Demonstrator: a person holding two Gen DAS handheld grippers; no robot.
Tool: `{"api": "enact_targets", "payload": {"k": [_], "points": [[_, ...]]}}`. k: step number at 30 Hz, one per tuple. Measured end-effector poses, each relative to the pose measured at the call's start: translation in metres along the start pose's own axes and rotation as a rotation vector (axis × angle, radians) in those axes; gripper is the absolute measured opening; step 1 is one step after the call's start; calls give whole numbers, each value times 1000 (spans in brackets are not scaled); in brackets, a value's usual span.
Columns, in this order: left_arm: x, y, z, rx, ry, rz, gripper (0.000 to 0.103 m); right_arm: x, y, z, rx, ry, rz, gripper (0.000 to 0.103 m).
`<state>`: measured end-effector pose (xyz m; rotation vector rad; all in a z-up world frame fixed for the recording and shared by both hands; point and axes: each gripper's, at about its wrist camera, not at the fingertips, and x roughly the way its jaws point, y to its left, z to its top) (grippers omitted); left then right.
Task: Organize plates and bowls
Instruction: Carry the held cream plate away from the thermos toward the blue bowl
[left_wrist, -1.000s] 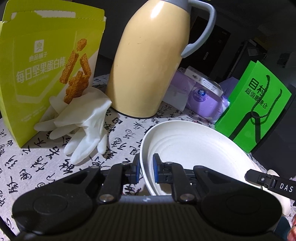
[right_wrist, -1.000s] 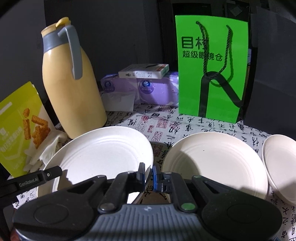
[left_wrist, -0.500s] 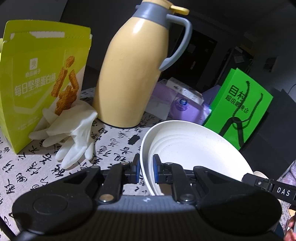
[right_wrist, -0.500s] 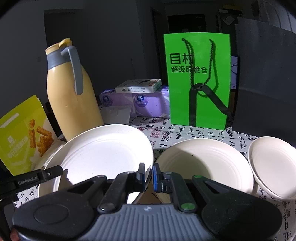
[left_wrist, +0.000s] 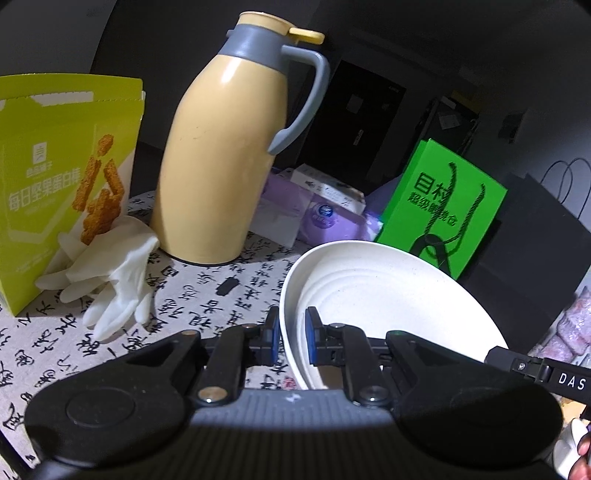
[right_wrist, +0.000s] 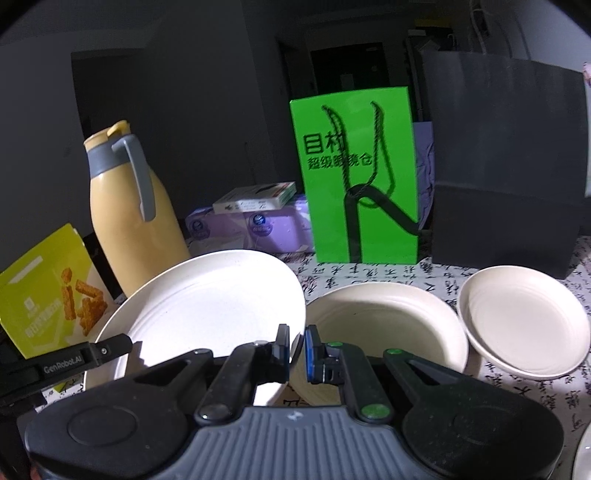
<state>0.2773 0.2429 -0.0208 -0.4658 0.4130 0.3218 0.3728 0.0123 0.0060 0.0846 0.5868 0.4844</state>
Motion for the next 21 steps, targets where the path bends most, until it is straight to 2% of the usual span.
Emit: {"api": "enact_targets", "payload": {"k": [21], "points": [[-37,-39,-10,29,-16,-62,13,-60,-24,-6,15,-75,-51,8]]}}
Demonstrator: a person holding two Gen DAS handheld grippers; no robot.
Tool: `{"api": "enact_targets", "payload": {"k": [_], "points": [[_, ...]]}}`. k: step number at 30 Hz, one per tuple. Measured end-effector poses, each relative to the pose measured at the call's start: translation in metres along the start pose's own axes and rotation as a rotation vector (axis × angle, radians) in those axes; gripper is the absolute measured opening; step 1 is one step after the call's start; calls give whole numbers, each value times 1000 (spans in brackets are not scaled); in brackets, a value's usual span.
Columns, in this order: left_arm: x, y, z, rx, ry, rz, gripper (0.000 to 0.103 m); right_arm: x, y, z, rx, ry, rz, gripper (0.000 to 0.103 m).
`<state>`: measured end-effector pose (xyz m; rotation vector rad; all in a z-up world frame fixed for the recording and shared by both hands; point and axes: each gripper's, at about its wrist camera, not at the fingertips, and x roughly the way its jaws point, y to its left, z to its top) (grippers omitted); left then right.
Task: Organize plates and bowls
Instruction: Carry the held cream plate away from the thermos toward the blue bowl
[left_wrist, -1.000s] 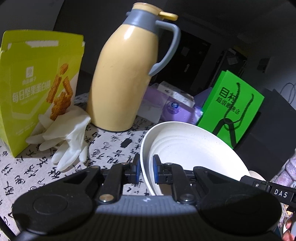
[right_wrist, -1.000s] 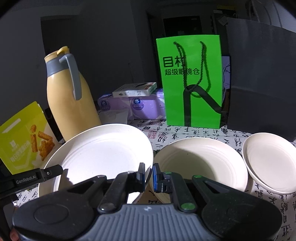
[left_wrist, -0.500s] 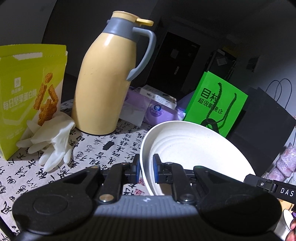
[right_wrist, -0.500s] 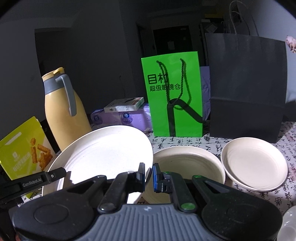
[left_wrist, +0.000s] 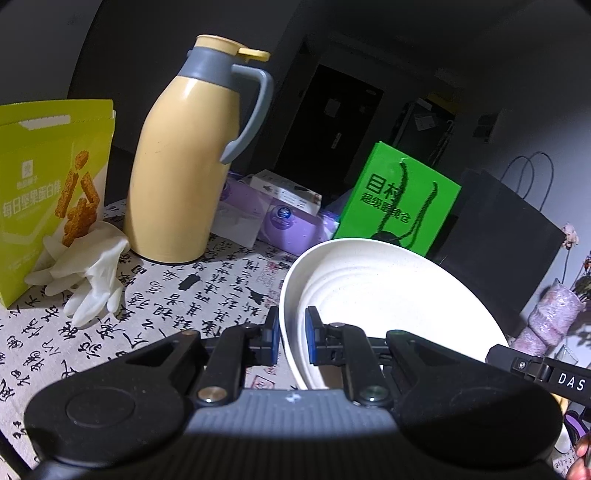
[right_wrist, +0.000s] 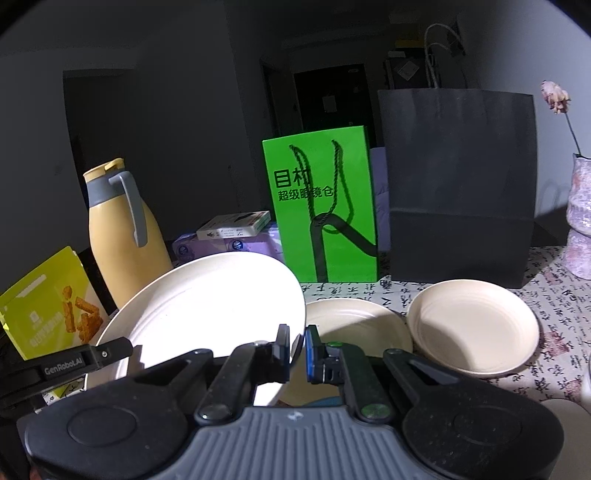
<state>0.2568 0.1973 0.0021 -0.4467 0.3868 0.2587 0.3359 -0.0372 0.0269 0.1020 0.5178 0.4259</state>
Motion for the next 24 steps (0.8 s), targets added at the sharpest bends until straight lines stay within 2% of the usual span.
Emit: {"api": "enact_targets", "payload": {"k": [24], "points": [[-58,-68,-30,76,-10,-63,13,-87,-52,-16,30,-60,-36,8]]}}
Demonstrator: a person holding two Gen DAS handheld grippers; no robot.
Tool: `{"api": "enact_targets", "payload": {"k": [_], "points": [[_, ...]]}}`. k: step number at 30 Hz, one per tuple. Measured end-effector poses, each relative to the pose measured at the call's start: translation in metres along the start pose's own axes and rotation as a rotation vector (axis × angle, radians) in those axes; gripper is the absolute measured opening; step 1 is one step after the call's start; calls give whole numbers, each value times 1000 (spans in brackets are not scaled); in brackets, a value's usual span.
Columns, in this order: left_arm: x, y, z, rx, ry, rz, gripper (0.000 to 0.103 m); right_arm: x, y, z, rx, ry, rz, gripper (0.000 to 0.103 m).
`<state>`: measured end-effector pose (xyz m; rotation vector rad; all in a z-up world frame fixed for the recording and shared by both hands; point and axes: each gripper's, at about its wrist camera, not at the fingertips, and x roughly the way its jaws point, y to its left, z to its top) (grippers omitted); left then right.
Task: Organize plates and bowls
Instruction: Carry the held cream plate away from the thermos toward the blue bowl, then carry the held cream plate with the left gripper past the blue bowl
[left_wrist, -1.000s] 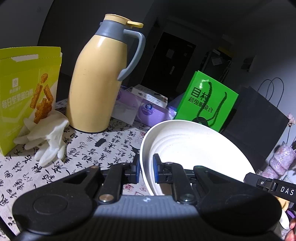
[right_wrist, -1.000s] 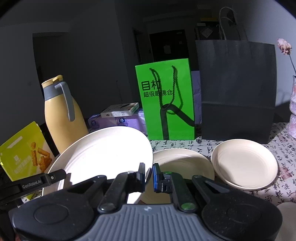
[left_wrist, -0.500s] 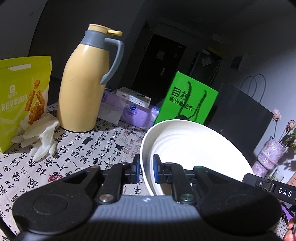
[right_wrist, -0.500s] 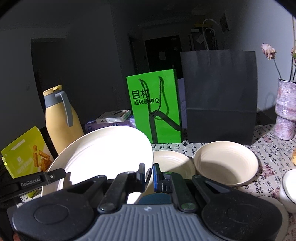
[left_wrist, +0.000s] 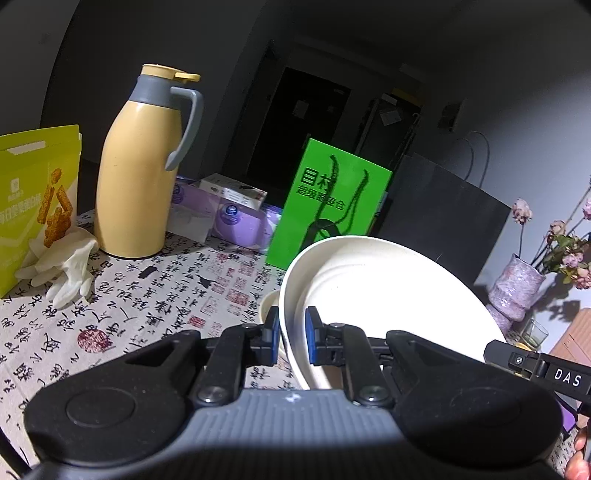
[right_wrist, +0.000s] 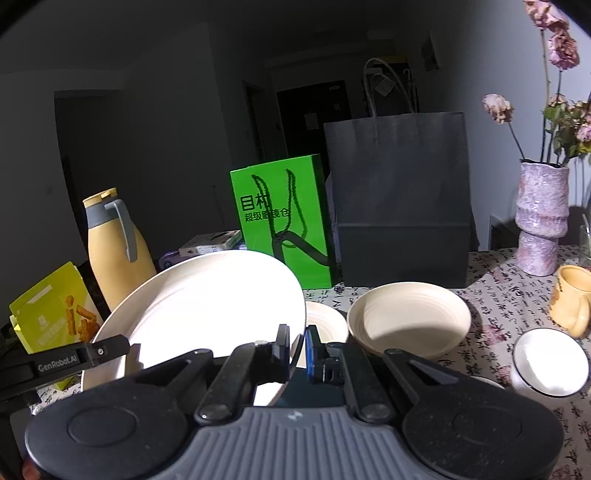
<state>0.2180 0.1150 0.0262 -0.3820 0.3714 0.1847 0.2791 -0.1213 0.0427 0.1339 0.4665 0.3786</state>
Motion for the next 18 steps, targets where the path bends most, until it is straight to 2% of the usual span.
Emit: {"api": "enact_targets", "payload": {"k": [18], "points": [[-43,-57,-29,59,-9,-31,13,-66,-45,-14,28,-31,-19,8]]}}
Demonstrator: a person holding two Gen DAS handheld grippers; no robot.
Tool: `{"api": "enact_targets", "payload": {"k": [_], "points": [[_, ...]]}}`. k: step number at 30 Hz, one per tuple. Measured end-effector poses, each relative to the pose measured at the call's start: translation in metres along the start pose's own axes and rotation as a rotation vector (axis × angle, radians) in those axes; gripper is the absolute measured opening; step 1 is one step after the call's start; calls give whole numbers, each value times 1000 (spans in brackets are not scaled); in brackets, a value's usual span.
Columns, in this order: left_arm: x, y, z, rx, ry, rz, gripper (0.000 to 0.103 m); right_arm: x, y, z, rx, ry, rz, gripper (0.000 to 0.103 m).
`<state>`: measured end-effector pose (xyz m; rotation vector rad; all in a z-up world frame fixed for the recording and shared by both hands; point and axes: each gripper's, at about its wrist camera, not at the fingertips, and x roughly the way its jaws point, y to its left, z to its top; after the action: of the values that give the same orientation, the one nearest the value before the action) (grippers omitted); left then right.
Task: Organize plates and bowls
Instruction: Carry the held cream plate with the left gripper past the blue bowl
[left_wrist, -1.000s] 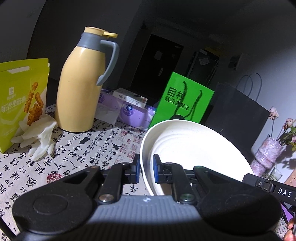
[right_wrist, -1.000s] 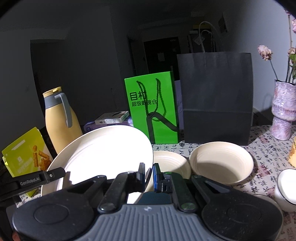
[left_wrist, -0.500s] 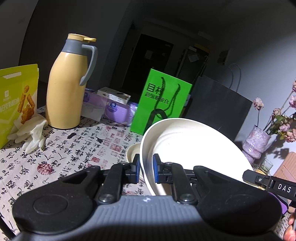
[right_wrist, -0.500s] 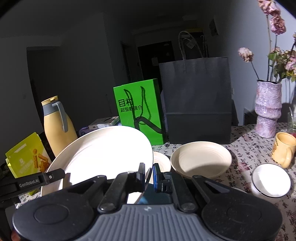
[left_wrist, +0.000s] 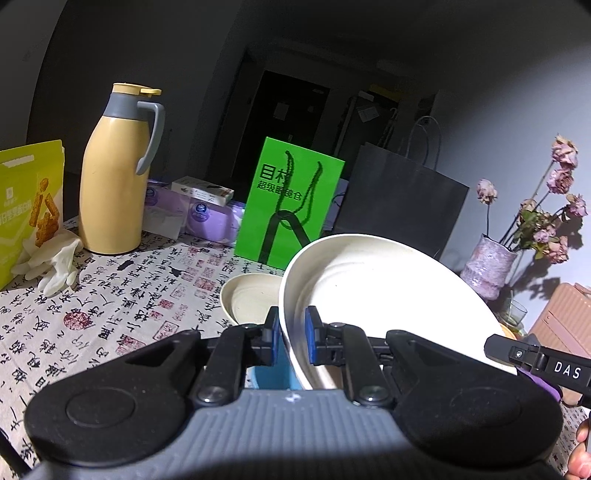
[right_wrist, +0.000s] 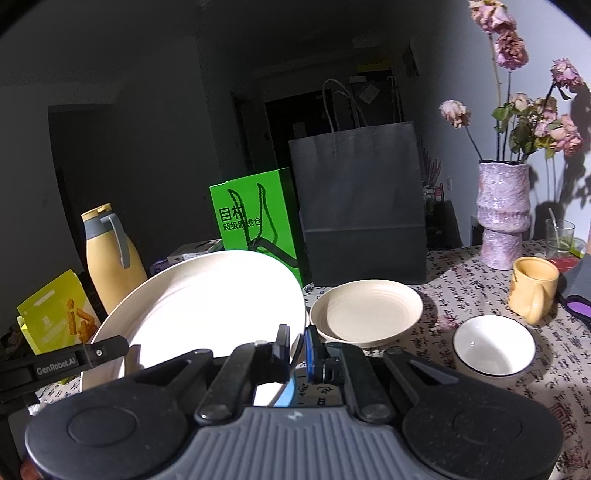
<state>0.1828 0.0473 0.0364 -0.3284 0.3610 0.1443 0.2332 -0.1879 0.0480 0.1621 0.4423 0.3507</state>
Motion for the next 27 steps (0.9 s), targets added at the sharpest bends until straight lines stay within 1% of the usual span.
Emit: {"api": "enact_targets", "payload": {"k": [9,27], "points": [[-20,-23,-14,33,-2,-19,13,-29,-18,-10,13,-12,-14,8],[-48,-50,-49,91,22,-65,13,-75,-50,-44,66,-14,-45,8]]}}
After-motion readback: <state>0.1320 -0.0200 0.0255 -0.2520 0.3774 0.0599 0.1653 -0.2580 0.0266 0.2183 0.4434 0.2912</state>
